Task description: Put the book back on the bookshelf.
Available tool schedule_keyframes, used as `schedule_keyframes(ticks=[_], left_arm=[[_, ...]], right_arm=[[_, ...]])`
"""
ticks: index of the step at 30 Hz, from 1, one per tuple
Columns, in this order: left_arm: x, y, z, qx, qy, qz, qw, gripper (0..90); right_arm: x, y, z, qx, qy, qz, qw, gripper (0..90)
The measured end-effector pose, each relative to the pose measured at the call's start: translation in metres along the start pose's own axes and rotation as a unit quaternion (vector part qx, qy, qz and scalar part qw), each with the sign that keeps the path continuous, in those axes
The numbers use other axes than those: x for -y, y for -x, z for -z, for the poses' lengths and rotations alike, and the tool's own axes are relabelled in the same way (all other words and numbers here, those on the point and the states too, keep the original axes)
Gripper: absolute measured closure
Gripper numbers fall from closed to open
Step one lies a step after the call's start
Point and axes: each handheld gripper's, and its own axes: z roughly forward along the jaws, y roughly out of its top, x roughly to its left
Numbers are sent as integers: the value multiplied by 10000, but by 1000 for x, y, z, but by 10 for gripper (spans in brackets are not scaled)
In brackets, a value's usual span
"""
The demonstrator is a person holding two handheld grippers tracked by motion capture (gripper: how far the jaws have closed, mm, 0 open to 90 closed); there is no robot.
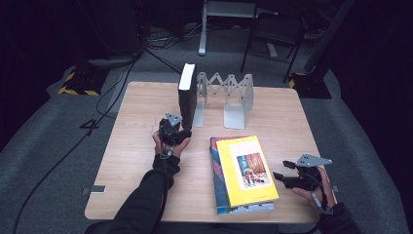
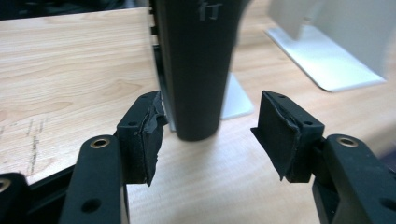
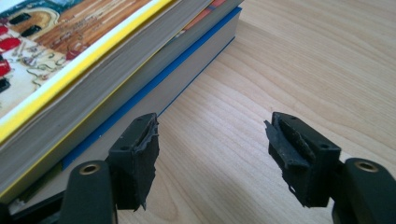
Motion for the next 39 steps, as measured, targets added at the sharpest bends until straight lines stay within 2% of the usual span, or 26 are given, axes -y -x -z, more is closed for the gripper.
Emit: schedule_keyframes(ticks=[1,3,5,7,9,10,12,14,17,19,20,21,24,27,29,31,33,36,37,39], left_arm=[[0,0,0,0,0,0,10000,412],[1,-2,10,224,-44,-290,9993,409],[5,-4,19,387,-85,-493,9980,403],[9,-5,27,667,-188,-721,9950,395],[15,-6,36,840,-262,-1005,9910,384],[17,-6,39,990,-320,-1115,9883,376],[21,-6,45,1048,-402,-1300,9851,367],[26,-5,53,1352,-543,-1500,9779,359],[35,-1,63,1457,-726,-1862,9689,338],[45,3,72,1520,-839,-2140,9613,332],[49,5,76,1488,-900,-2232,9591,323],[53,7,81,1443,-921,-2292,9582,323],[67,12,97,1733,-918,-2209,9554,309],[78,19,109,1951,-1015,-2116,9523,269],[84,23,115,2059,-1055,-2174,9483,266],[88,27,119,2092,-1081,-2261,9452,252],[89,29,121,2188,-1057,-2256,9434,250],[90,32,119,2081,-1145,-2372,9420,249],[91,32,117,2066,-1183,-2397,9412,251],[92,30,113,2054,-1280,-2414,9398,252]], right_arm=[[0,0,1,30,33,4,10000,338],[-1,0,3,47,72,6,10000,340],[-2,1,7,64,172,2,9998,341],[-4,0,11,54,241,-13,9997,342],[-6,-1,15,40,315,8,9995,342],[-7,-2,16,42,339,16,9994,343],[-9,-5,19,12,377,85,9993,352],[-11,-9,23,-31,361,214,9991,355],[-10,-17,30,-127,317,449,9984,363],[-9,-20,36,-176,325,465,9982,372],[-7,-22,41,-194,328,449,9983,385],[-6,-24,45,-210,324,417,9984,393],[-2,-31,55,-300,335,372,9983,411],[2,-40,62,-374,329,437,9978,422],[5,-49,64,-374,229,622,9971,436],[8,-55,65,-444,166,735,9962,489],[10,-59,65,-526,142,868,9947,556],[12,-63,65,-840,50,992,9915,639],[12,-66,65,-779,-12,1058,9913,659],[13,-68,66,-888,-52,1146,9894,673]])
